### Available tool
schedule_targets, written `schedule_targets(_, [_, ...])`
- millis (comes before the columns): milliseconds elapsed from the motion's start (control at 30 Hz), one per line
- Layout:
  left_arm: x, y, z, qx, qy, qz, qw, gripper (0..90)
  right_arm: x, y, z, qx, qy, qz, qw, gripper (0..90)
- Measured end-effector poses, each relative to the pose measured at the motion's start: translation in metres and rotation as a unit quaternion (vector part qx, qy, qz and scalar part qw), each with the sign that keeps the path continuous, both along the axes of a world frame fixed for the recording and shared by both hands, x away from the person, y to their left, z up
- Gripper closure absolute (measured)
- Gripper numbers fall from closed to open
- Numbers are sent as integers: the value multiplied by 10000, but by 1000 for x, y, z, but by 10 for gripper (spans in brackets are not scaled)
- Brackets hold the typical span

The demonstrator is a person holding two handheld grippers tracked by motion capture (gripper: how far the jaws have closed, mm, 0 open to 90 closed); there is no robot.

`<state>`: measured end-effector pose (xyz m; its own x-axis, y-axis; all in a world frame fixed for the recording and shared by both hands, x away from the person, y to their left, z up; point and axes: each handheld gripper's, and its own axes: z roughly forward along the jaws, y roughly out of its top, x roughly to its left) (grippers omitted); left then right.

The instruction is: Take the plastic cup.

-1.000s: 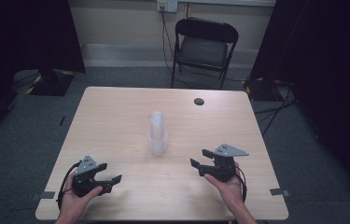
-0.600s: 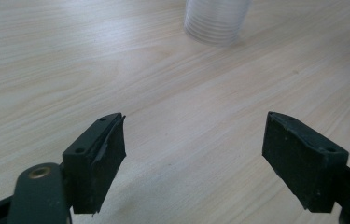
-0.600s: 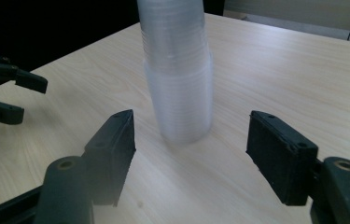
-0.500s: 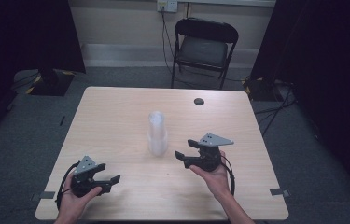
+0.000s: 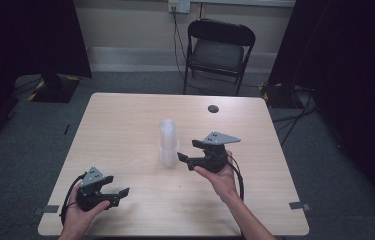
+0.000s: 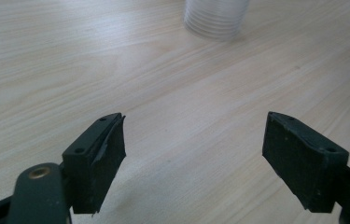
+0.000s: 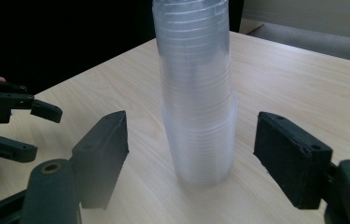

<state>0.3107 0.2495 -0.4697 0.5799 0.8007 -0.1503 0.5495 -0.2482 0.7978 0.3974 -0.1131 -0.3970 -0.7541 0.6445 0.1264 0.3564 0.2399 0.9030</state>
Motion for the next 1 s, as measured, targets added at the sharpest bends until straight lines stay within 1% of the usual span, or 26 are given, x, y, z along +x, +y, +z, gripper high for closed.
schedule_targets(267, [1,-1,-1,0,13,-4,10000,210,10,5,6,61,-113,22,9999,255])
schedule_targets(467, [1,0,0,-8,-1,6,10000,209,20,17,13,50,-185,101,9998,227])
schedule_targets(667, [1,1,0,-18,14,15,10000,209,29,22,18,13,-177,136,9998,201])
schedule_targets(767, [1,1,-1,-38,36,20,10000,210,34,30,17,31,-183,195,9996,209])
schedule_targets(800, [1,1,-1,-38,36,20,10000,209,34,30,17,31,-183,195,9996,209])
schedule_targets(833, [1,1,-1,-34,34,18,10000,210,36,34,17,58,-183,207,9996,216])
schedule_targets(867, [1,1,0,-4,19,13,10000,210,36,34,17,58,-183,207,9996,216])
schedule_targets(900, [1,1,0,0,12,7,10000,210,38,39,17,33,-171,180,9997,221])
schedule_targets(933, [0,1,0,-15,14,-4,10000,210,38,39,17,33,-171,180,9997,221])
schedule_targets(1000, [0,1,0,-33,7,5,10000,210,41,42,18,56,-228,137,9996,237])
